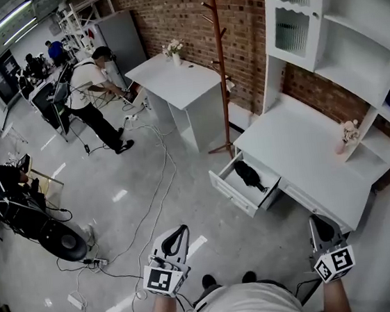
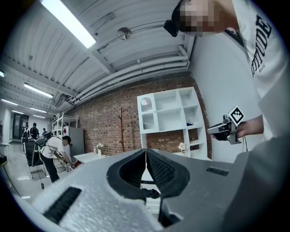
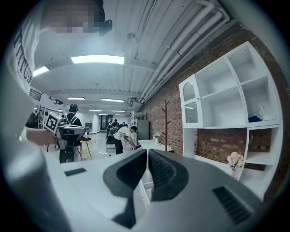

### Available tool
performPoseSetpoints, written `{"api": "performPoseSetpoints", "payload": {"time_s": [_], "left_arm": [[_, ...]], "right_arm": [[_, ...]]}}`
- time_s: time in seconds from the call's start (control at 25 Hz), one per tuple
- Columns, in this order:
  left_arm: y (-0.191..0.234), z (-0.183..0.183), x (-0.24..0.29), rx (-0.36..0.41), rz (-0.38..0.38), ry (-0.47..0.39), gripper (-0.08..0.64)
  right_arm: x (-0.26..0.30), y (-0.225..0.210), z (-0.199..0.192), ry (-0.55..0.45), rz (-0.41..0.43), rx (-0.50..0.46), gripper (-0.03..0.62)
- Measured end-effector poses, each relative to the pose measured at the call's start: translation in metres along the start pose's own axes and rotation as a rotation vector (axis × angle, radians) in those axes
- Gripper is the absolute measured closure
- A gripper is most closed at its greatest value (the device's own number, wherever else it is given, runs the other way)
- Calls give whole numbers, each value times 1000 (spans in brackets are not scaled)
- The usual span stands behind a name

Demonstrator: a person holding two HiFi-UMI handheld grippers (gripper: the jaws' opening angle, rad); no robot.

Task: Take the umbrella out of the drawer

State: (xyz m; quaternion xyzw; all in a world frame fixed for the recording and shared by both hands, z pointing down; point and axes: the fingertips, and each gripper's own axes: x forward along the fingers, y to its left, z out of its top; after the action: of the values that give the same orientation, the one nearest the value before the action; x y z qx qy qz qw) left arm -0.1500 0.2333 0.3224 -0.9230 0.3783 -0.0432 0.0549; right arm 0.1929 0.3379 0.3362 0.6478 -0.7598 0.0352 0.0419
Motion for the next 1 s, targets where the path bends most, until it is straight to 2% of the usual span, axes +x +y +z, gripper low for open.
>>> {"api": "performPoseSetpoints", "payload": {"time_s": [0.36,0.6,0.84,1.0], "left_arm": [[-26,7,9,5,65,10,534],[-45,5,15,-24,88,20,534],[-61,2,20,-21,92,23,534],[-64,-2,24,-23,92,33,534]], "right_arm": [[-1,-30,-10,-8,66,18,560],[0,-36,-17,-7,130,21,560],[0,-31,-17,3,200,15,560],[2,-32,-25,9,213,19,561]]}}
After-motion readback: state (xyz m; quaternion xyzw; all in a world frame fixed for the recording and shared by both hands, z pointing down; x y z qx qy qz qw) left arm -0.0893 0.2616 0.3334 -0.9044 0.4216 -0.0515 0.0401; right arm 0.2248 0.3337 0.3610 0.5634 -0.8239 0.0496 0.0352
